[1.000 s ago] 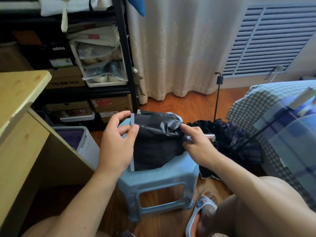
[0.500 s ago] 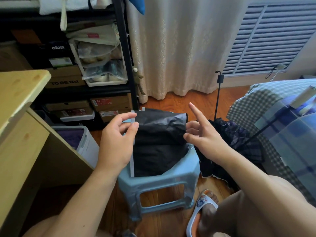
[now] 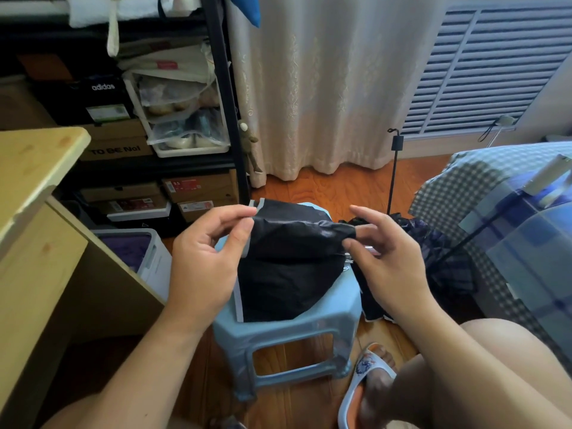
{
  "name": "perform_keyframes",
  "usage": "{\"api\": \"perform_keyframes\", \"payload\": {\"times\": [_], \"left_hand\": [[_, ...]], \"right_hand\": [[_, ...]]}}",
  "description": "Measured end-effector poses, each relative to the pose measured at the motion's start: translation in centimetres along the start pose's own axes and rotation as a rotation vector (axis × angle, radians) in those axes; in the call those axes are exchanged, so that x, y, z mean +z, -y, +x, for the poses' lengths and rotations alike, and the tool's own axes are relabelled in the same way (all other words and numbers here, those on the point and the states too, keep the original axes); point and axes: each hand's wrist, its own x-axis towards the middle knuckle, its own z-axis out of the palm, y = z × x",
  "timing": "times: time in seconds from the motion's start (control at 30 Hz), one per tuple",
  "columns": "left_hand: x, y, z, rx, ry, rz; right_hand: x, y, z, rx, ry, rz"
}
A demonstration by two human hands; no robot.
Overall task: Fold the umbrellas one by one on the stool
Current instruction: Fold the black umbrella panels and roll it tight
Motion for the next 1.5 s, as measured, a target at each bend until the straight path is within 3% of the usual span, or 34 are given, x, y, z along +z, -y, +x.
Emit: {"api": "perform_keyframes", "payload": {"times": [0.17, 0.4, 0.57, 0.77, 0.97, 1.1, 1.23, 1.37, 1.5], "left_hand": [[-0.2, 0.0, -0.1, 0.081, 0.008, 0.044], [0.3, -0.1, -0.4, 0.036, -0.002, -0.004], [0.2, -0.2, -0.6, 0.093, 0.030, 0.062], [0.1, -0.4, -0.3, 0.124, -0.025, 0.082], [0.0, 0.4, 0.6, 0.235, -0.048, 0.248], [1.0, 2.4, 1.5, 0.328, 0.234, 0.466], [3.1, 5.8, 2.4, 0.078, 0.625, 0.902], [4.0, 7.9, 3.5, -0.088, 0.763, 1.082], [3.8, 7.6, 4.4, -0.160, 0.842, 1.017]], "right_hand": [[0.0, -0.3, 0.2, 0.061, 0.008, 0.043], [-0.7, 0.3, 1.0, 0.115, -0.011, 0.119], [-1.3, -0.2, 0.8, 0.054, 0.172, -0.085], [-1.1, -0.6, 2.2, -0.046, -0.005, -0.144], [-0.4, -0.1, 8.7, 0.078, 0.140, -0.262], [1.6, -4.1, 13.2, 0.240, 0.143, -0.304], [4.0, -8.6, 15.1, 0.361, 0.240, -0.388], [4.9, -10.9, 15.4, 0.415, 0.360, -0.575], [4.2, -8.9, 14.3, 0.211, 0.312, -0.792]]}}
